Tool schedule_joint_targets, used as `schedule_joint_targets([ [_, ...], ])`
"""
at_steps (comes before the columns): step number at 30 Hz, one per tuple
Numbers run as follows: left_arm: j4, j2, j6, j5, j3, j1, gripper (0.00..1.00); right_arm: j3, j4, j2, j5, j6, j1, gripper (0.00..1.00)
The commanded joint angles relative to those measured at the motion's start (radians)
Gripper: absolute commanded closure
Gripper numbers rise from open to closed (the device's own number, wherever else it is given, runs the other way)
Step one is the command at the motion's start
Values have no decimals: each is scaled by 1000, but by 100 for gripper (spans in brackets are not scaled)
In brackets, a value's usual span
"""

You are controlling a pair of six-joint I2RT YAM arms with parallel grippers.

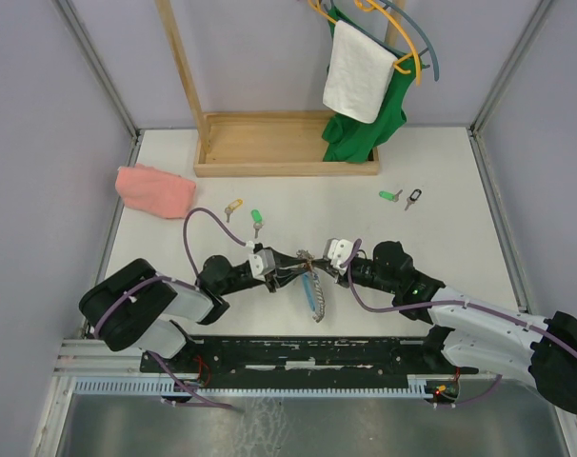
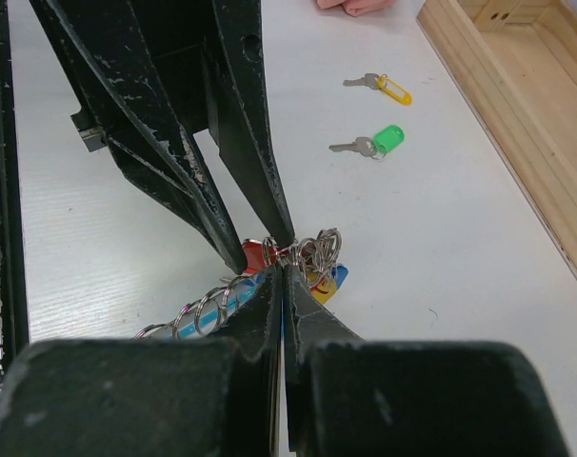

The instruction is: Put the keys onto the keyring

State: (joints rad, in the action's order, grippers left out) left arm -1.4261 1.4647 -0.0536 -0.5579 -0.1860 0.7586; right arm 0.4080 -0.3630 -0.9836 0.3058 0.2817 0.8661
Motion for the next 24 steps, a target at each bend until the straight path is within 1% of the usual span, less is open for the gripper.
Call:
schedule_joint_targets([
  [1,-91,13,-28,-11,-30,-4,69,18,-110,14,39,-20,-3,99],
  [4,-90,18,-25,-16,-32,-4,74,20,-108,13,44,-18,-3,99],
  [6,-90,18,-25,-20,-31,-4,81,23,-100,13,44,-16,-3,99],
  [9,-77,6,-34,-25,-26,-4,95,37,-59,18,41,0,-3,99],
  [10,-62,-3,-41,-25,-26,-4,97,46,-28,21,42,12,-3,99],
  [12,0,-38,-62,-25,-33,-5,97,76,51,25,42,40,-3,98],
  [14,141,-98,-108,-23,-59,-4,97,118,166,33,42,80,-3,87],
  [15,247,-137,-134,-12,-80,-2,97,143,250,37,36,105,-3,82],
  [16,389,-175,-159,2,-105,0,97,171,319,42,30,131,-3,77],
  [18,604,-253,-207,37,-153,5,97,232,438,45,19,184,-5,69],
  [21,824,-341,-263,101,-210,31,97,304,589,38,14,257,-6,60],
  [24,1012,-389,-311,189,-277,84,97,369,690,27,23,300,-18,54],
])
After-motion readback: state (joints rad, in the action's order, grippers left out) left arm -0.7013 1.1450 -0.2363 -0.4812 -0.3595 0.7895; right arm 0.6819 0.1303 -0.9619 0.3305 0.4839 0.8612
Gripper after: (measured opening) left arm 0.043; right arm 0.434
